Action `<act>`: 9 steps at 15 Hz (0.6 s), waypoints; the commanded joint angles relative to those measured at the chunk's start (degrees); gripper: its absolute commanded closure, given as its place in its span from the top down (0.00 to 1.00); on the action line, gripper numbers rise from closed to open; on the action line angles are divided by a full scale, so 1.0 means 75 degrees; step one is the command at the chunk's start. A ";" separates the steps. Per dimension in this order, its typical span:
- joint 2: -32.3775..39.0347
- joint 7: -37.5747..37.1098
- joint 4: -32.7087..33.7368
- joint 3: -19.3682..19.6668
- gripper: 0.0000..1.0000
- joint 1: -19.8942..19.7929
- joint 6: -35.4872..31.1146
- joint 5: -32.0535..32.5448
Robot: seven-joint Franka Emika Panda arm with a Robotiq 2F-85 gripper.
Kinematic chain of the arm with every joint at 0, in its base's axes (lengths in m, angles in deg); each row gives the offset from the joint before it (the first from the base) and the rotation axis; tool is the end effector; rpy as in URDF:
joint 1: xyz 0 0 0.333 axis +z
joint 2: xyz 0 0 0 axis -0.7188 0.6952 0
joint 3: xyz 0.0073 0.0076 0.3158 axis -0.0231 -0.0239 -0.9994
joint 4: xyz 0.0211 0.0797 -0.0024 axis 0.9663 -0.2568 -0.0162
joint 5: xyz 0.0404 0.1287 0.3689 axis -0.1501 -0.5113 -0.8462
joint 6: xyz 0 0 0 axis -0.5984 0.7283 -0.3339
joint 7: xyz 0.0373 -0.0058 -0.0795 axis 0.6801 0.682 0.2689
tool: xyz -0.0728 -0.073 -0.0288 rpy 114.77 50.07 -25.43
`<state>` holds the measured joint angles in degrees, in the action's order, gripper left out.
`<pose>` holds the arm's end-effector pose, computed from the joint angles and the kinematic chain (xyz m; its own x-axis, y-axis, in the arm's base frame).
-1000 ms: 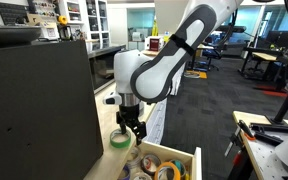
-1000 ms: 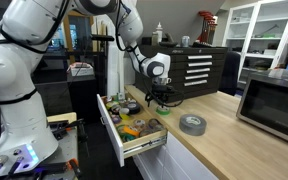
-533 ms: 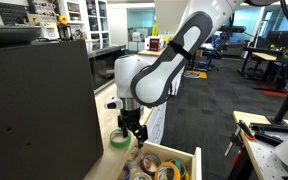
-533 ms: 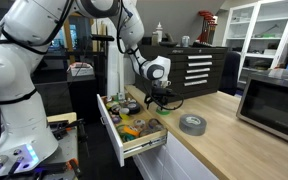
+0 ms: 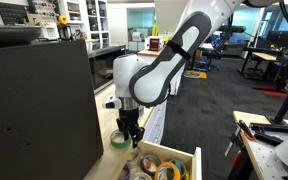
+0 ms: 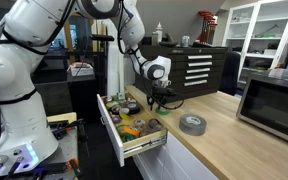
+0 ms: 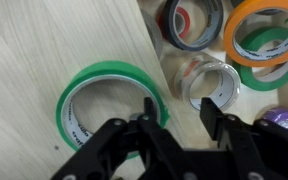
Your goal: Put the green masking tape in the drawer
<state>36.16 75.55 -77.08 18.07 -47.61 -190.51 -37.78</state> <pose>0.6220 0.0994 0.1567 0.3746 0.9251 0.0627 0.9261 -0.3702 -0.0724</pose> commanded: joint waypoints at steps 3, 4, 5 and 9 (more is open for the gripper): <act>-0.0133 0.0253 -0.0085 -0.0182 0.08 -0.0246 -0.0207 -0.0074; -0.0142 0.0257 -0.0088 -0.0184 0.03 -0.0264 -0.0201 -0.0078; -0.0153 0.0264 -0.0101 -0.0190 0.02 -0.0292 -0.0202 -0.0088; -0.0225 0.0253 -0.0102 -0.0177 0.03 -0.0335 -0.0076 -0.0092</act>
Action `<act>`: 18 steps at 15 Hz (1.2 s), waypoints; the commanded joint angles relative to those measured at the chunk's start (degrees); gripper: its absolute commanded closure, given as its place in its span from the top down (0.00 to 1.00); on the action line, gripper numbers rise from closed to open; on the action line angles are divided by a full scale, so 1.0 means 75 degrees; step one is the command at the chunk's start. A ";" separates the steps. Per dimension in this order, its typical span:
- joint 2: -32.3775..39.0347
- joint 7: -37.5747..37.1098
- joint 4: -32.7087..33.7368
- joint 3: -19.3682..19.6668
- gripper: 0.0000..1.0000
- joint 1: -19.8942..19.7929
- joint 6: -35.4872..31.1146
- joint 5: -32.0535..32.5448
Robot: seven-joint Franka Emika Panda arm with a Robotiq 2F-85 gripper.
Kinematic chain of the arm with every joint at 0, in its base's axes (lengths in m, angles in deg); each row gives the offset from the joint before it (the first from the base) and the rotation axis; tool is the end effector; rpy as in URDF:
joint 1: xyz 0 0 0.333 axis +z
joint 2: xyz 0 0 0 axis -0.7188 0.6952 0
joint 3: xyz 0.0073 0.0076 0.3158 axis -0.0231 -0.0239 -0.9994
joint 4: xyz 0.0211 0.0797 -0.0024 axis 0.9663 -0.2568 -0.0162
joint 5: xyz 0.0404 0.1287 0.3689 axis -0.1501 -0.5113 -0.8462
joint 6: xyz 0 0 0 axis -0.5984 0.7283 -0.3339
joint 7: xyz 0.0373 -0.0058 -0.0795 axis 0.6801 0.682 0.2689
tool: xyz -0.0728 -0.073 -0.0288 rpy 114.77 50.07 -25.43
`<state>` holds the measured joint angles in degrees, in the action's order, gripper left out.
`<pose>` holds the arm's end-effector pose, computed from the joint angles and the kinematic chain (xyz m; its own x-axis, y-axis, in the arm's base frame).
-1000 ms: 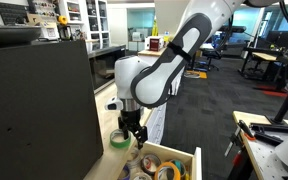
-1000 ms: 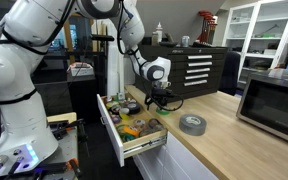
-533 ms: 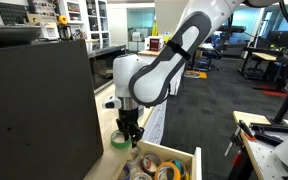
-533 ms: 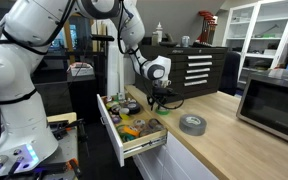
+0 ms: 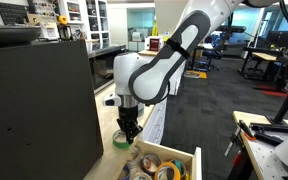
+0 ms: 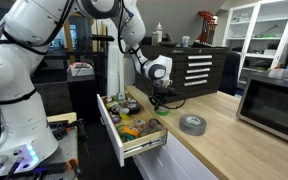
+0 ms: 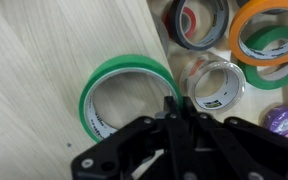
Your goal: Put the green masking tape in the drawer
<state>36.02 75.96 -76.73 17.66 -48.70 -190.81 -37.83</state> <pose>0.6266 0.0919 0.1614 0.3812 0.9215 0.0742 0.9240 -0.3773 -0.0617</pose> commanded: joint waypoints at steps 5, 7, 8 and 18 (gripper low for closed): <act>-0.0734 0.0037 -0.0386 0.0017 0.03 0.0061 0.0095 0.0198; -0.0937 -0.0103 -0.0435 0.0123 0.03 0.0184 0.0146 0.0341; -0.1052 -0.0139 -0.0490 0.0140 0.03 0.0216 0.0147 0.0367; -0.2845 -0.0697 -0.2680 -0.0013 0.03 0.0647 -0.0155 0.0281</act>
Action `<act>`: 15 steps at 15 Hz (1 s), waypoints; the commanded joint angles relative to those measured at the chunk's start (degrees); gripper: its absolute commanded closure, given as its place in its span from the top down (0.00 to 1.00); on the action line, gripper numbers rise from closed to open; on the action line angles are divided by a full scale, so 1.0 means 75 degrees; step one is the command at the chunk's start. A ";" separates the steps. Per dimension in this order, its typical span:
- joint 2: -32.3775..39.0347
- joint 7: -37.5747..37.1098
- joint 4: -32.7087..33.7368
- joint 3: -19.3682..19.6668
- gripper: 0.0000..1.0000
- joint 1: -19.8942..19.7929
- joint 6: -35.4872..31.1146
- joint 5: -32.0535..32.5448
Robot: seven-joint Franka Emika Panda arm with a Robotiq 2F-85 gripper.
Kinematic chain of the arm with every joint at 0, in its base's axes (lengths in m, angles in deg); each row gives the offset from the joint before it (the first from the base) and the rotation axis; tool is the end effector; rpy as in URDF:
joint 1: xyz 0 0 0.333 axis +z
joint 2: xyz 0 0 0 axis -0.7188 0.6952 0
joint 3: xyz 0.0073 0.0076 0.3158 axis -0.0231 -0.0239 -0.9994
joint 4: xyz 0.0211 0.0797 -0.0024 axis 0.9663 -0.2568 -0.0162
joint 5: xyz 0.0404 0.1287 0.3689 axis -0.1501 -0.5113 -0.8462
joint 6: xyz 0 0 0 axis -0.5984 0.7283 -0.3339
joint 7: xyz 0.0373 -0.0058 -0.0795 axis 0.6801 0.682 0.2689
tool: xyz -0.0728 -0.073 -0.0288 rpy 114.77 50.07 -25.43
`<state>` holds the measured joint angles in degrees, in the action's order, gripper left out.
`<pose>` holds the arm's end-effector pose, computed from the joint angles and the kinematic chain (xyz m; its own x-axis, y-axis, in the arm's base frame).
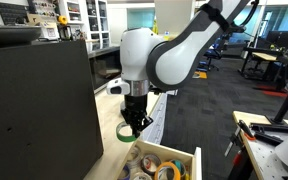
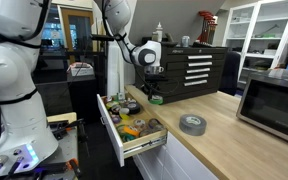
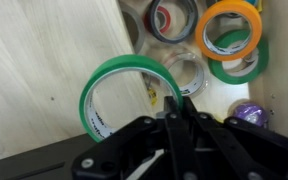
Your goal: Put the green masking tape in the drawer
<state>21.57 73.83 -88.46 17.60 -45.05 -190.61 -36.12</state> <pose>0.5776 0.1266 0.2348 0.3105 0.9497 0.0414 0.9504 -0.3109 0.0041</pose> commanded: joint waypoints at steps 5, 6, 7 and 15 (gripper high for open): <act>-0.1383 -0.0905 -0.2182 -0.0074 0.03 0.0471 -0.0365 0.0029; -0.1374 -0.1034 -0.2307 -0.0068 0.03 0.0527 -0.0397 0.0043; -0.1339 -0.1034 -0.2420 -0.0116 0.03 0.0533 -0.0446 -0.0043; -0.0506 -0.0958 -0.2809 -0.0030 0.04 0.0357 -0.1270 0.0084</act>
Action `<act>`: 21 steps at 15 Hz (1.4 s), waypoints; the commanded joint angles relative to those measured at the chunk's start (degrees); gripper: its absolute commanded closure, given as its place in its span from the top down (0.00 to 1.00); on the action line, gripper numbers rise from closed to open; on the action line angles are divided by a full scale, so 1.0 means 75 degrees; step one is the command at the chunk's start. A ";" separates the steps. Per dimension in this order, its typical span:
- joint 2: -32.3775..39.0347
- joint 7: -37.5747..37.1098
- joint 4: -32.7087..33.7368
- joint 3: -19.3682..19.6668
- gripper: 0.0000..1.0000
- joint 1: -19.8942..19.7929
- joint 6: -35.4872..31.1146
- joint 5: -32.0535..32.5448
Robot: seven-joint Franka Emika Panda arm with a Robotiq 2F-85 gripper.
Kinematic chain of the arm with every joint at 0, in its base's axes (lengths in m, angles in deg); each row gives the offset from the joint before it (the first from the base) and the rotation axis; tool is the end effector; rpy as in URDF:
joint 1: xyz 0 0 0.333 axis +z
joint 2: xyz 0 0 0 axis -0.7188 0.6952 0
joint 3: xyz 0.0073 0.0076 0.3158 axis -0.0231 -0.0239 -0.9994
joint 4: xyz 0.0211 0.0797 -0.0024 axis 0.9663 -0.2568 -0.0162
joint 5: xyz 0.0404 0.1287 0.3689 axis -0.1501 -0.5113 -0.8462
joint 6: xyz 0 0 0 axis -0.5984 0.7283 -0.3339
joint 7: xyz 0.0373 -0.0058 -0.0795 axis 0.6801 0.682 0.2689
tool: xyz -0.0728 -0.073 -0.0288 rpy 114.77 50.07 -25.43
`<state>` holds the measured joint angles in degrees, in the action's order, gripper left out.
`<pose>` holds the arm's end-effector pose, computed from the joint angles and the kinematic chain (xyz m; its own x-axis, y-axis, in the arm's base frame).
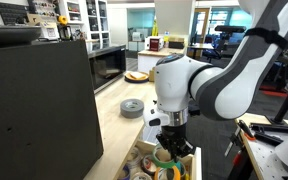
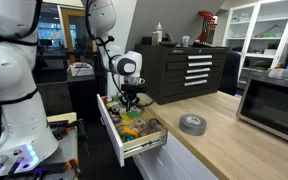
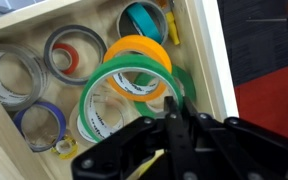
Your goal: Put the green masking tape in the drawer
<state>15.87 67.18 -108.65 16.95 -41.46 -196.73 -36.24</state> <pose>0.4535 0.1438 0.1736 0.3314 0.9421 -0.0504 0.9352 -0.3351 -0.1148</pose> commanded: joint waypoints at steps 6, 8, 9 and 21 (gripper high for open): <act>0.0834 -0.0088 0.0165 0.0102 0.04 -0.0277 -0.0512 0.0203; 0.0884 -0.0066 0.0233 0.0073 0.34 -0.0325 -0.0485 0.0186; 0.0875 -0.0053 0.0262 0.0059 0.39 -0.0341 -0.0467 0.0180; -0.0881 -0.0064 0.0323 -0.0745 1.00 -0.0767 0.0886 -0.1675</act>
<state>15.91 67.74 -105.46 11.98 -46.87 -195.49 -45.13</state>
